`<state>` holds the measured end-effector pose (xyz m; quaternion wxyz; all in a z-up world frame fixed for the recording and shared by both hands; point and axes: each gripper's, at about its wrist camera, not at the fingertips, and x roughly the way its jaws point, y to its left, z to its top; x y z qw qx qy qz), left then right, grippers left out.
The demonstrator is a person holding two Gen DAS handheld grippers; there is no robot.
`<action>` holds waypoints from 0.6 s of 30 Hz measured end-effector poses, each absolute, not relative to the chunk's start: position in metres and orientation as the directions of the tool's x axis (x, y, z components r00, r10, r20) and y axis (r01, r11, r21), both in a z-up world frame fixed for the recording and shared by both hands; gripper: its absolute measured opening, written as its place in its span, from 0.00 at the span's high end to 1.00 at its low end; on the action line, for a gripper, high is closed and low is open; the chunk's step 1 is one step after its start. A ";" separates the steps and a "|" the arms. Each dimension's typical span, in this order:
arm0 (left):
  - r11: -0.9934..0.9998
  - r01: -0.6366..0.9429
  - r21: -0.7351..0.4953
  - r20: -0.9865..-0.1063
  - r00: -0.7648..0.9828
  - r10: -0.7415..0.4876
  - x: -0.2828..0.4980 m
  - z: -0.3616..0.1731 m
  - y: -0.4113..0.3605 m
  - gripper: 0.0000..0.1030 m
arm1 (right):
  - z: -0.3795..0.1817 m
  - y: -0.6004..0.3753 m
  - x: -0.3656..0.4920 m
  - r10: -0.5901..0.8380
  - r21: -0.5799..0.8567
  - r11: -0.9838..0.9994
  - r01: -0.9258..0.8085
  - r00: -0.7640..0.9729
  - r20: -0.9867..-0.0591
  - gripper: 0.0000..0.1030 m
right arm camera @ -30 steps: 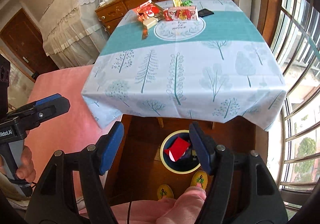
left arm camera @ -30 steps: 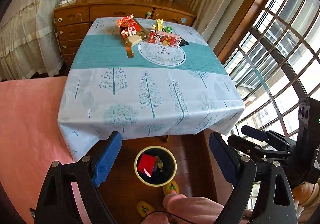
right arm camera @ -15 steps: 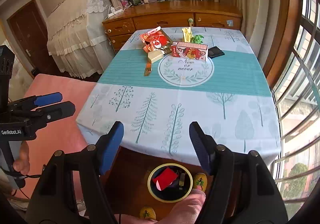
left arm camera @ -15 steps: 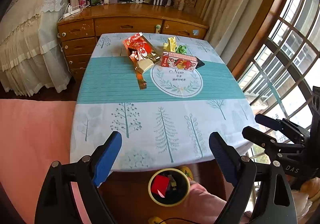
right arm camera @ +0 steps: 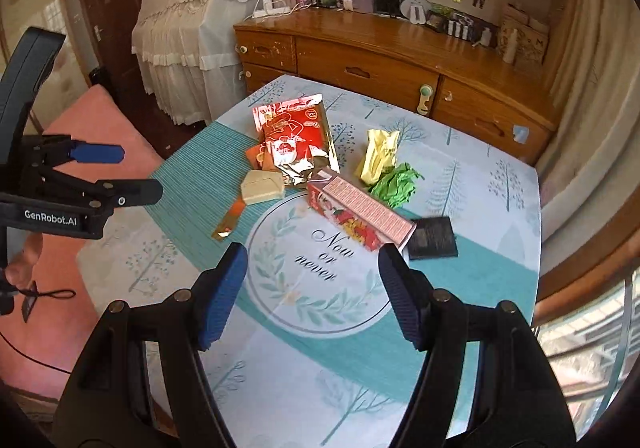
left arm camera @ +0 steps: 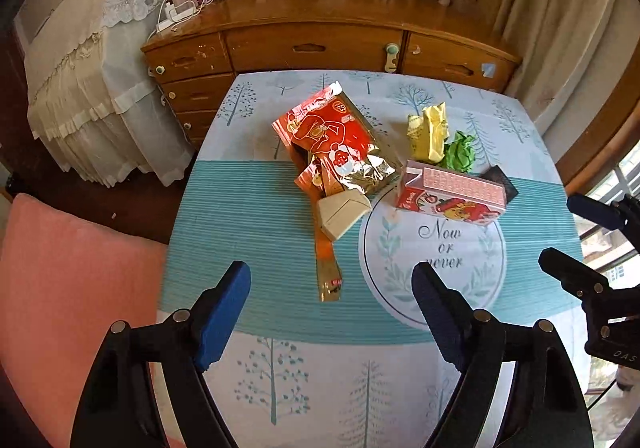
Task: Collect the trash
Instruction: 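Grasp the beige paper piece with the left tool while the right tool grasps the pink juice carton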
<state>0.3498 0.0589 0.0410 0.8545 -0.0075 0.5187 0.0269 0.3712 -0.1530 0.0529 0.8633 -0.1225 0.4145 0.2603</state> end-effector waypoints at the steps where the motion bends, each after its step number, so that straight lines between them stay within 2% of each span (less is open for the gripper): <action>1: 0.998 -0.053 0.030 -0.894 0.445 0.050 0.363 0.032 0.056 0.23 | 0.046 -0.153 0.387 0.348 -0.009 0.819 -0.574 0.510 -0.786 0.37; 5: 0.995 -0.050 0.083 -0.918 0.385 0.096 0.400 -0.004 0.051 0.24 | 0.011 -0.148 0.443 0.348 -0.040 0.764 -0.644 0.464 -0.815 0.37; 10: 0.995 -0.006 0.096 -0.947 0.307 0.093 0.421 -0.040 0.049 0.24 | -0.032 -0.140 0.489 0.330 -0.062 0.721 -0.690 0.421 -0.845 0.37; 17: 0.990 0.047 0.130 -0.957 0.267 0.113 0.457 -0.068 0.046 0.24 | -0.077 -0.132 0.513 0.304 -0.059 0.680 -0.731 0.355 -0.884 0.37; 18: 0.990 0.050 0.131 -0.959 0.261 0.114 0.463 -0.072 0.046 0.24 | -0.082 -0.132 0.515 0.307 -0.051 0.672 -0.738 0.341 -0.889 0.40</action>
